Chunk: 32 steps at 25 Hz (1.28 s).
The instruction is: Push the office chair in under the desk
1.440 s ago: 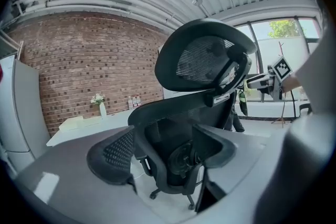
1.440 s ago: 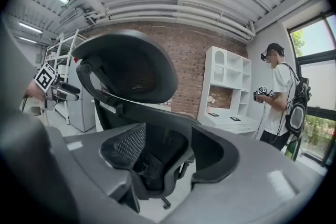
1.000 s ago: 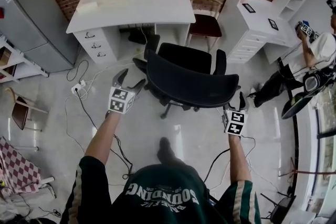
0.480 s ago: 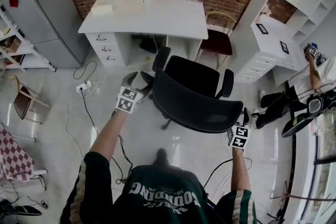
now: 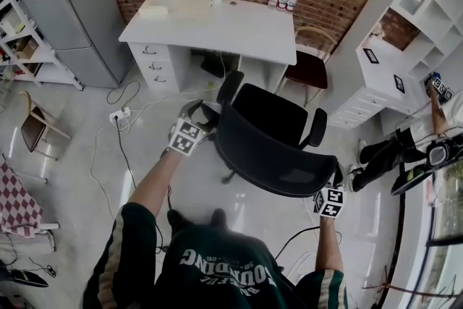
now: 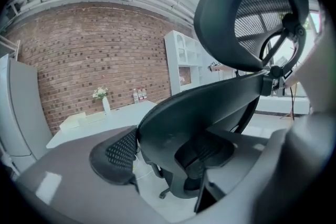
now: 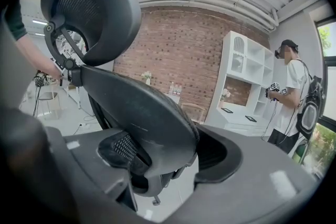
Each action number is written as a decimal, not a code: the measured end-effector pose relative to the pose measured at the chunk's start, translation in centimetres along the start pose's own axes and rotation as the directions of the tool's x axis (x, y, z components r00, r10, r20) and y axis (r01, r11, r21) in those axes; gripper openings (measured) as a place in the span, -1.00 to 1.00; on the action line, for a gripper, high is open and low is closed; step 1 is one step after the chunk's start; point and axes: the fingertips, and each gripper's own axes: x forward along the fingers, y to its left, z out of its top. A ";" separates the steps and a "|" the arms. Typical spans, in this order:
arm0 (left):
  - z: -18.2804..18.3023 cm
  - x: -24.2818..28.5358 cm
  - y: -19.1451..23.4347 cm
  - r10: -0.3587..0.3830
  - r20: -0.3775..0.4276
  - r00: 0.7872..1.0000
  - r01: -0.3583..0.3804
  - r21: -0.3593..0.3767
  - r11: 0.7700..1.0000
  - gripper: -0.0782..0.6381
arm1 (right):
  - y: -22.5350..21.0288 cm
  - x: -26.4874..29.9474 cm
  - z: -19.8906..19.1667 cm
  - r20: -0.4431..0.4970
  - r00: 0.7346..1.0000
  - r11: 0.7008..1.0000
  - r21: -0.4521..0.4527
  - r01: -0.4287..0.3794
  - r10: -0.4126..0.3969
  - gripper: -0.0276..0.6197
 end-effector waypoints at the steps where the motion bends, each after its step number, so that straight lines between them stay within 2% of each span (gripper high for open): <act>1: -0.1 -0.1 0.2 0.005 0.000 1.000 -0.005 0.015 1.000 0.12 | 0.1 0.0 0.0 -0.007 1.000 1.000 0.001 0.000 0.000 0.01; 5: -0.6 -0.6 0.6 0.026 -0.003 1.000 -0.026 0.059 0.998 0.01 | 0.6 -0.1 -0.3 -0.046 0.999 1.000 0.003 0.000 0.001 0.01; 9: -0.9 -1.4 0.9 0.057 0.016 0.998 -0.058 0.042 0.997 -0.07 | 1.0 -0.3 -0.4 -0.074 0.997 1.000 0.001 0.004 -0.004 0.01; 16: -1.6 -3.3 1.5 0.034 -0.003 0.999 -0.034 0.064 0.997 -0.07 | 2.7 -1.2 -0.4 -0.073 0.997 1.000 -0.005 0.013 -0.013 0.01; 32: -5.6 -12.3 4.0 0.070 0.022 0.997 -0.071 0.029 0.997 -0.07 | 9.1 -2.9 -0.5 -0.069 0.998 0.999 -0.049 -0.009 0.006 0.01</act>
